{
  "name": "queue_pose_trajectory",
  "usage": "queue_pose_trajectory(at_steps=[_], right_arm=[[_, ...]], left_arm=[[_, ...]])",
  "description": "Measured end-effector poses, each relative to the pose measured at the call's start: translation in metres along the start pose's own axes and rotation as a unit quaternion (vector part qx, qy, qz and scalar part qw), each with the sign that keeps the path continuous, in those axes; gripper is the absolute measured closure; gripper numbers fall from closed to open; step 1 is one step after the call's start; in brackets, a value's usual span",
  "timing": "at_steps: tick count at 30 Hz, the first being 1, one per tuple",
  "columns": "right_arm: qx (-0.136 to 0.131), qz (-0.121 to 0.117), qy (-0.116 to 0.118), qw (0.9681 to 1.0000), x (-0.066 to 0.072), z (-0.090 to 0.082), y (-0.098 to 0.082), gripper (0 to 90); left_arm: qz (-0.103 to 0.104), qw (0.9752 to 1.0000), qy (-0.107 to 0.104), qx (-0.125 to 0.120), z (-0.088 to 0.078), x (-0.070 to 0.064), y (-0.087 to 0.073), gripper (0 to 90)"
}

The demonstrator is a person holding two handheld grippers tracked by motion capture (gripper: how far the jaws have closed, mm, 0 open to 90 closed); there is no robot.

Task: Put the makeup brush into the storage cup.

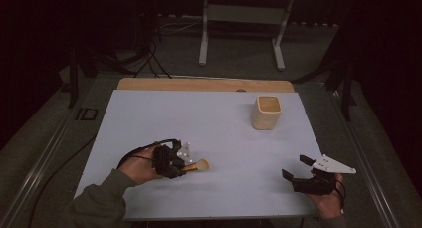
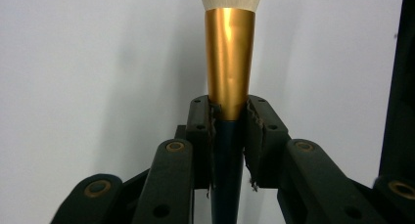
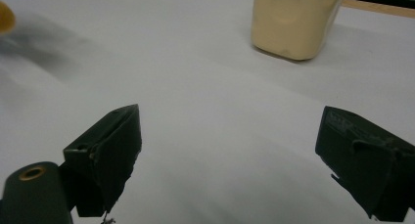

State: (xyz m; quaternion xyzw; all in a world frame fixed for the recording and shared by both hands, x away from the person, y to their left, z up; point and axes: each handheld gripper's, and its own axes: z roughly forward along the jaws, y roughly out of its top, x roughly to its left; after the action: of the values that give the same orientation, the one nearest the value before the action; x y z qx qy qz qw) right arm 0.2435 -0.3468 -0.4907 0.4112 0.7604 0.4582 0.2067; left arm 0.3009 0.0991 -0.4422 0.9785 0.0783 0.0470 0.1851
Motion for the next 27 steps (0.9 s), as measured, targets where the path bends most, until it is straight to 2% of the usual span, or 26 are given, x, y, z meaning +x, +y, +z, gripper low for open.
queue_pose_trajectory(at_steps=[5,11,21,23,24,26,27], right_arm=[[0.000,0.000,0.001,1.0000,0.000,0.000,0.000,9.9],[0.001,0.000,0.001,1.0000,0.000,0.001,0.000,9.9],[0.001,-0.001,0.001,1.0000,0.000,0.001,0.000,9.8],[0.001,-0.001,0.001,1.0000,0.000,0.001,0.000,9.8],[0.001,-0.001,0.001,1.0000,0.000,0.001,0.000,9.8],[0.001,-0.001,0.001,1.0000,0.000,0.001,0.000,9.9],[0.001,0.000,0.002,1.0000,0.001,0.001,0.000,9.9]], left_arm=[[-0.018,0.9992,0.012,-0.033,-0.009,0.003,0.002,74.6],[-0.024,0.9985,0.019,-0.045,-0.012,0.004,0.003,74.6],[-0.049,0.9948,0.046,-0.076,-0.013,0.008,0.010,74.6],[-0.049,0.9948,0.046,-0.076,-0.013,0.008,0.010,74.6],[-0.056,0.9930,0.053,-0.089,-0.014,0.008,0.011,74.6],[-0.059,0.9924,0.054,-0.093,-0.014,0.008,0.011,74.6],[-0.063,0.9911,0.058,-0.102,-0.015,0.008,0.011,74.6]])
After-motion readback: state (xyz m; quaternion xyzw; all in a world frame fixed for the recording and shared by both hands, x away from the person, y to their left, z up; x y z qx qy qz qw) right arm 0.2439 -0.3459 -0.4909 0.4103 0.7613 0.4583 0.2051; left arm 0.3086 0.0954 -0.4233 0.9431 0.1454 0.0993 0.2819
